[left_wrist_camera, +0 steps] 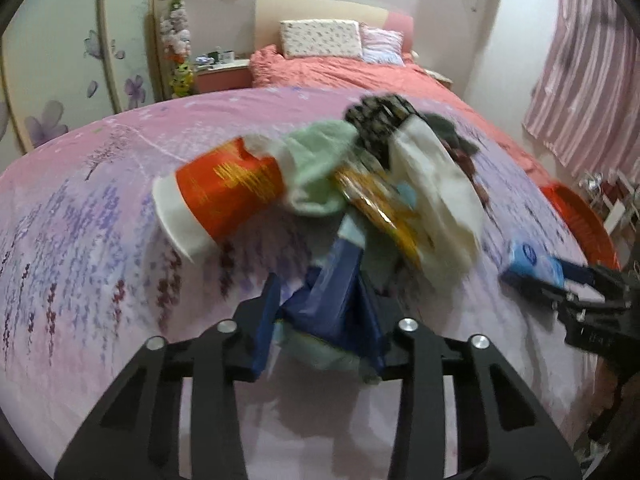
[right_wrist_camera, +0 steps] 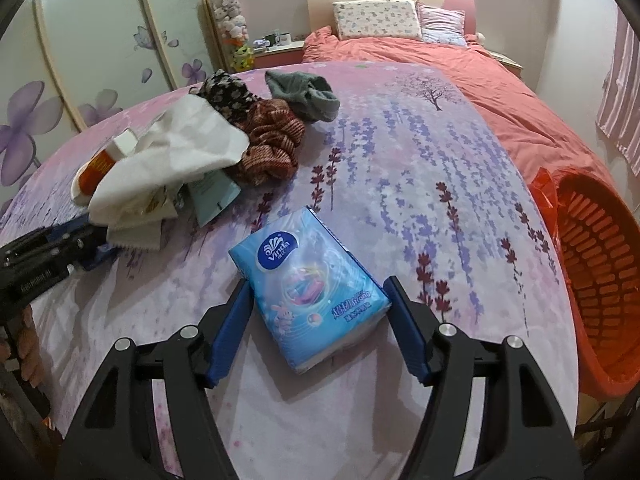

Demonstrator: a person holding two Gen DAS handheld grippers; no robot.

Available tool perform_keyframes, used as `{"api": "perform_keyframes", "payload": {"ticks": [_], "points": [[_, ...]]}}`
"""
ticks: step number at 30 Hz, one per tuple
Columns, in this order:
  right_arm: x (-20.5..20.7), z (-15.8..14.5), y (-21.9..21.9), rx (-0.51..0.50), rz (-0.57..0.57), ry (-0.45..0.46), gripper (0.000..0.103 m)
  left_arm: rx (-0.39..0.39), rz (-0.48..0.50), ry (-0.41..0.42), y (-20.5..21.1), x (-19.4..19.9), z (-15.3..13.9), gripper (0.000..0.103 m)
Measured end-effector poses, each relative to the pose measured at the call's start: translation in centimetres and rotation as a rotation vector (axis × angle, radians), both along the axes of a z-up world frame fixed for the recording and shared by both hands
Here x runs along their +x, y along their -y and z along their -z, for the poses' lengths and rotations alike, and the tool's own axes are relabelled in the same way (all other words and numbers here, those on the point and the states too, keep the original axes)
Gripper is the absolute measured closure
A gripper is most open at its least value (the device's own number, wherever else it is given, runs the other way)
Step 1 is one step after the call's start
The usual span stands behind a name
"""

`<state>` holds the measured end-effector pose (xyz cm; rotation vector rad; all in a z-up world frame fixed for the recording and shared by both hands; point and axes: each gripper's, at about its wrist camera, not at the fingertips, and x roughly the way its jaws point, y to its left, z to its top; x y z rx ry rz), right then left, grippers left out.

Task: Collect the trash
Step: 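Lift and carry both held items toward the orange basket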

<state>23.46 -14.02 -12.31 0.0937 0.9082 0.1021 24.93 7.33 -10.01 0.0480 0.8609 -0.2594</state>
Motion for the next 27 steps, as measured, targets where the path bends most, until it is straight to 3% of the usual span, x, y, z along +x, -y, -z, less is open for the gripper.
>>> {"api": "perform_keyframes", "payload": {"ticks": [5,8,11,12,17,27], "points": [[-0.2,-0.1,0.2,0.026,0.014,-0.016,0.035,0.015,-0.022,0.014,0.7,0.0,0.0,0.052],[0.1,-0.1,0.1,0.043,0.026,-0.021,0.033,0.028,-0.024,0.016,1.2,1.0,-0.1,0.05],[0.1,-0.1,-0.2,0.02,0.023,-0.015,0.037,0.006,-0.001,-0.021,1.5,1.5,0.5,0.071],[-0.1,-0.1,-0.2,0.025,0.018,-0.015,0.038,-0.015,-0.005,-0.022,1.3,1.4,0.4,0.073],[-1.5,-0.9,0.7,0.059,0.032,-0.001,0.042,-0.013,-0.02,-0.01,0.6,-0.2,-0.1,0.074],[-4.0,-3.8,2.3,0.088,0.072,0.077,0.042,-0.046,-0.057,0.06,-1.6,-4.1,-3.8,0.074]]}}
